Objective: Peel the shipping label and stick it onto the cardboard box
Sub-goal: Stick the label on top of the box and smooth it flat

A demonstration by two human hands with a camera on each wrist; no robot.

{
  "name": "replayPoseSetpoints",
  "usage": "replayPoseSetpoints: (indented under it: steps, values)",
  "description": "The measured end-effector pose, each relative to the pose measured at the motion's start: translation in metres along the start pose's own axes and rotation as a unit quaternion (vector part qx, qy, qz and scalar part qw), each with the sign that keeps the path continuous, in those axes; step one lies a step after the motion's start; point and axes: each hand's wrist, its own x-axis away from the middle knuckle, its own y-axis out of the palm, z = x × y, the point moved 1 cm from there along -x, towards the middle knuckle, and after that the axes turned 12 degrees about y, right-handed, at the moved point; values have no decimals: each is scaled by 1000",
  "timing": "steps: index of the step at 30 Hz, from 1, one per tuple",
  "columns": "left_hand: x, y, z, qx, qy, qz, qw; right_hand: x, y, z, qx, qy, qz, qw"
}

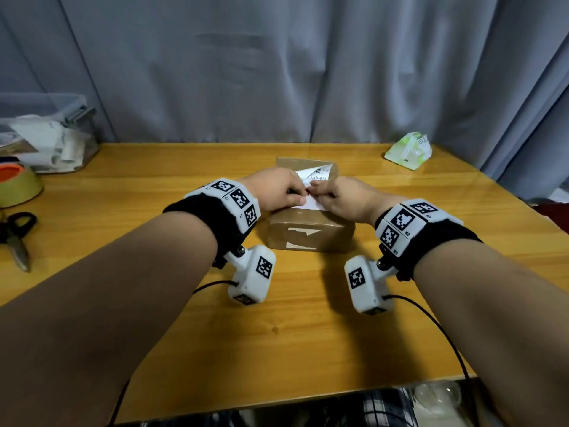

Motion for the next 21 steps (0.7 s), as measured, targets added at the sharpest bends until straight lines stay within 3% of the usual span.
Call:
replayPoseSetpoints:
  steps: [8, 17, 21]
  values:
    - [-10, 3, -8, 21, 4, 58, 998, -17, -4, 0, 39, 11, -47, 998]
    - [-21, -10, -19, 54, -1, 41, 998, -40, -2, 9, 69, 42, -53, 995]
    - [-27, -10, -12, 5, 8, 29, 1000, -46, 6, 12, 28, 56, -49, 997]
